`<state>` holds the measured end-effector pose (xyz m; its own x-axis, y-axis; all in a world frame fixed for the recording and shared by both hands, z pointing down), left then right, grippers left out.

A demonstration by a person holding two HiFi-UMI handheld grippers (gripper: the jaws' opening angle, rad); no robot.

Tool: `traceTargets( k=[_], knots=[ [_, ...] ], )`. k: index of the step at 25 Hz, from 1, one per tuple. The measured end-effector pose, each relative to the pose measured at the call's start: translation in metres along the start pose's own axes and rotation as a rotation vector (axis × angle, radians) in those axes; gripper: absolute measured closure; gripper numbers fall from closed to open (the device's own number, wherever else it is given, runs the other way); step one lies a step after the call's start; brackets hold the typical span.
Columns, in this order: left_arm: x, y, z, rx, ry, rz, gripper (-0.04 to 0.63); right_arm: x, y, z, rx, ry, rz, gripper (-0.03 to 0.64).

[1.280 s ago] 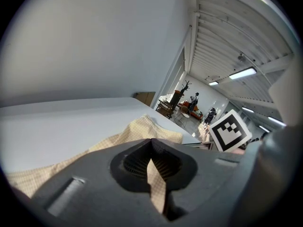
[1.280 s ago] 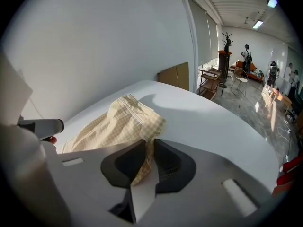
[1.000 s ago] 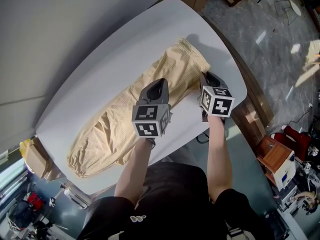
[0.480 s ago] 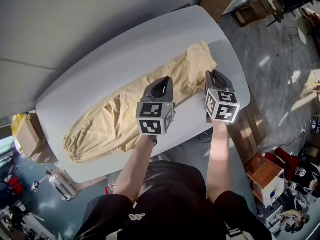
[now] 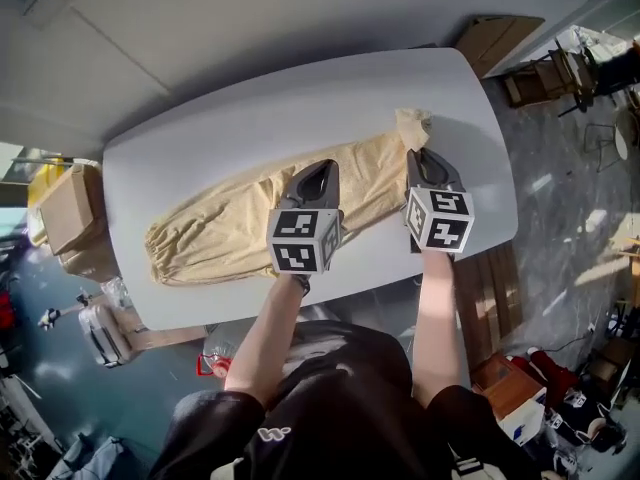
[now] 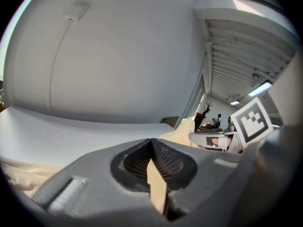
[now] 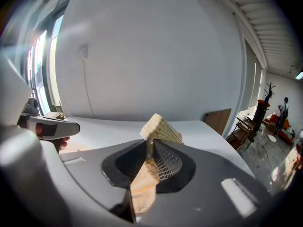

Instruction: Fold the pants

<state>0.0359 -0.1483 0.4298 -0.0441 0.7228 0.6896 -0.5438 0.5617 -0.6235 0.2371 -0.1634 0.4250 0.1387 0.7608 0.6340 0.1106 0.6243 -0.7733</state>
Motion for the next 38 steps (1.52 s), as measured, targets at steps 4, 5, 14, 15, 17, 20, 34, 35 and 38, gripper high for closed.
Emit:
traceTargets(
  k=[4, 5, 14, 15, 17, 20, 34, 35, 38],
  knots=[
    [0.018, 0.044, 0.048, -0.062, 0.059, -0.033, 0.592, 0.001, -0.004, 0.07, -0.048, 0.11, 0.012, 0.56],
    [0.023, 0.053, 0.058, -0.076, 0.072, -0.035, 0.592, 0.003, -0.005, 0.087, -0.063, 0.139, 0.019, 0.559],
    [0.074, 0.112, 0.122, -0.155, 0.169, -0.031, 0.592, 0.064, -0.026, 0.228, -0.146, 0.545, 0.171, 0.559],
    [0.081, 0.115, 0.127, -0.158, 0.178, -0.026, 0.592, 0.076, -0.029, 0.24, -0.157, 0.597, 0.197, 0.56],
    [0.094, 0.117, 0.135, -0.159, 0.197, -0.013, 0.592, 0.098, -0.034, 0.258, -0.178, 0.691, 0.247, 0.56],
    [0.111, 0.113, 0.142, -0.145, 0.22, 0.01, 0.592, 0.126, -0.037, 0.27, -0.194, 0.78, 0.303, 0.561],
    [0.124, 0.109, 0.153, -0.125, 0.248, 0.034, 0.592, 0.168, -0.036, 0.285, -0.367, 1.069, 0.441, 0.482],
    [0.125, 0.11, 0.155, -0.127, 0.253, 0.034, 0.592, 0.169, -0.034, 0.287, -0.39, 1.102, 0.438, 0.483],
    [0.127, 0.112, 0.159, -0.131, 0.267, 0.035, 0.592, 0.163, -0.026, 0.293, -0.558, 1.077, 0.404, 0.505]
  ],
)
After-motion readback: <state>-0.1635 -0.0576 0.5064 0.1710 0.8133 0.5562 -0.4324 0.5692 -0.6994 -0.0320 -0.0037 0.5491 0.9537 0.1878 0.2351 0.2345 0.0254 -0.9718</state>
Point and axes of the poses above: the fingertips, and each gripper's own axes: y backward along the fingers, z to its left, x out of its underside, the point moved 7 cm from there along y, backward along the fingers, and after that the axes turned 15 degrees about z, right-handed, at the moved point
